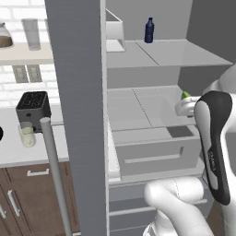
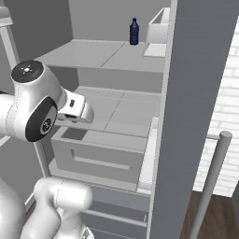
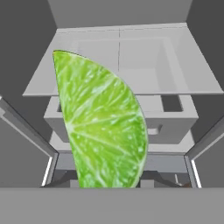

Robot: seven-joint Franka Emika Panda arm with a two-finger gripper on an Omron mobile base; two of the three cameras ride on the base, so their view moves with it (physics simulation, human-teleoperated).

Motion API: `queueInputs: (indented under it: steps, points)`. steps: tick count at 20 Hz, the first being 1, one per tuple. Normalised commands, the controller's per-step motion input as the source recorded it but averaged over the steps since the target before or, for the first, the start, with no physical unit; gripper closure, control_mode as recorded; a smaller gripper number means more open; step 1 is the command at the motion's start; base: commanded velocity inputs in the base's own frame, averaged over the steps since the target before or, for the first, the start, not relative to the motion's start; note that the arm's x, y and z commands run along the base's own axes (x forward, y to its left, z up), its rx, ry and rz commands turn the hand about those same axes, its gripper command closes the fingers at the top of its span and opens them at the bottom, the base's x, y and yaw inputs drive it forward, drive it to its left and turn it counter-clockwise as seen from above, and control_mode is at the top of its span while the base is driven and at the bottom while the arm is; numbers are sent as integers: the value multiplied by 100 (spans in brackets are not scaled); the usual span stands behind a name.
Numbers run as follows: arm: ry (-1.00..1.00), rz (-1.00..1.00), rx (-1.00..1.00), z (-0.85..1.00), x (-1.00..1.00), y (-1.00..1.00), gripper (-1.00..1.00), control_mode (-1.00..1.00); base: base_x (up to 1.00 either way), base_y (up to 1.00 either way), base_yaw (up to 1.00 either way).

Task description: Grab a lemon wedge from the fridge and one ice cube from the ice bowl, and put them in the glass of lemonade.

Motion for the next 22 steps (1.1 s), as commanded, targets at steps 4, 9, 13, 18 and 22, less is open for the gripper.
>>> queueInputs:
  steps: [4, 9, 13, 18, 22]
  points:
    - [0, 0, 0, -2, -15, 0, 100, -100, 0, 0, 0]
    - [0, 0, 0, -1, -3, 0, 100, -100, 0, 0, 0]
    - [0, 0, 0, 0, -3, 0, 100, 100, -13, 0, 0]
    - [0, 0, 0, 0, 0, 0, 100, 100, -98, 0, 0]
    - [0, 0, 0, 0, 0, 0, 100, 100, -95, 0, 3]
